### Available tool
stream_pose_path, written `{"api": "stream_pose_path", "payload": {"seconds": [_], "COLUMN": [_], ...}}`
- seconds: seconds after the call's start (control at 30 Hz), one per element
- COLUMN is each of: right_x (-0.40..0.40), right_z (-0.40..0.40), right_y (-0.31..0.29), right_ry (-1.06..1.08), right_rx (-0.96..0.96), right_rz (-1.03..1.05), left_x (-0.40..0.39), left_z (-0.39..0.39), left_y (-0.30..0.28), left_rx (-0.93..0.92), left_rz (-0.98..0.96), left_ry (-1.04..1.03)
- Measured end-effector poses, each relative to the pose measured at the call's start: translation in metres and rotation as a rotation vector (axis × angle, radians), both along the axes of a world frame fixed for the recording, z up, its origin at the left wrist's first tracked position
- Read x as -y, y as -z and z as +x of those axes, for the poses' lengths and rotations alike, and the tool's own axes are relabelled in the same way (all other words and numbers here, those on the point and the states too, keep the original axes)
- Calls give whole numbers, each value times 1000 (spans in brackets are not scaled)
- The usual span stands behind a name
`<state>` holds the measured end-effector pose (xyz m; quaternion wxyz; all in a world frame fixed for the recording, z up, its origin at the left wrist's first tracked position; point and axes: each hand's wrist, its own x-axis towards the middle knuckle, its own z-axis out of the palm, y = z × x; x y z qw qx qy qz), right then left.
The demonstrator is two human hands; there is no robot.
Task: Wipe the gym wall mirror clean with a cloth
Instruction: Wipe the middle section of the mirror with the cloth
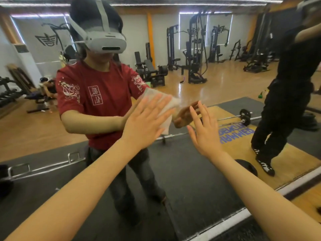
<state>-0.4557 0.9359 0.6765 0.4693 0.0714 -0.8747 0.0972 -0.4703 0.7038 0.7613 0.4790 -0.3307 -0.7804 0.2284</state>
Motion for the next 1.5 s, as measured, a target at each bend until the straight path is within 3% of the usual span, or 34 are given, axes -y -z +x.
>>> {"api": "stream_pose_path", "payload": {"seconds": [0.1,0.2,0.43,0.53,0.73,0.83,0.97,1.07,1.17,1.5], "right_x": [-4,-9,-23,-28,-35,-37,-42,-44,-46,-57], "right_z": [0,0,-5,-2,-3,-5,-9,-12,-12,-9], "right_y": [-2,-2,0,-1,-1,2,5,7,8,1], "right_ry": [-16,-29,41,29,7,10,9,-3,-5,-3], "right_rx": [-18,-20,23,32,24,16,-8,-27,-37,-42], "right_rz": [12,-15,-147,-142,-99,-82,-44,-33,-3,87], "left_x": [-17,-27,-38,-39,-71,-85,-81,-71,-52,10], "left_z": [-3,-5,-10,-10,-13,-15,-21,-22,-17,5], "left_y": [-60,-74,49,57,-56,-80,-59,-14,32,74], "left_rx": [-67,-75,77,96,-112,-129,-103,-23,37,-80], "left_rz": [253,303,-186,-237,174,239,99,-127,-221,43], "left_ry": [-65,-79,91,42,-63,-85,-4,64,58,-129]}}
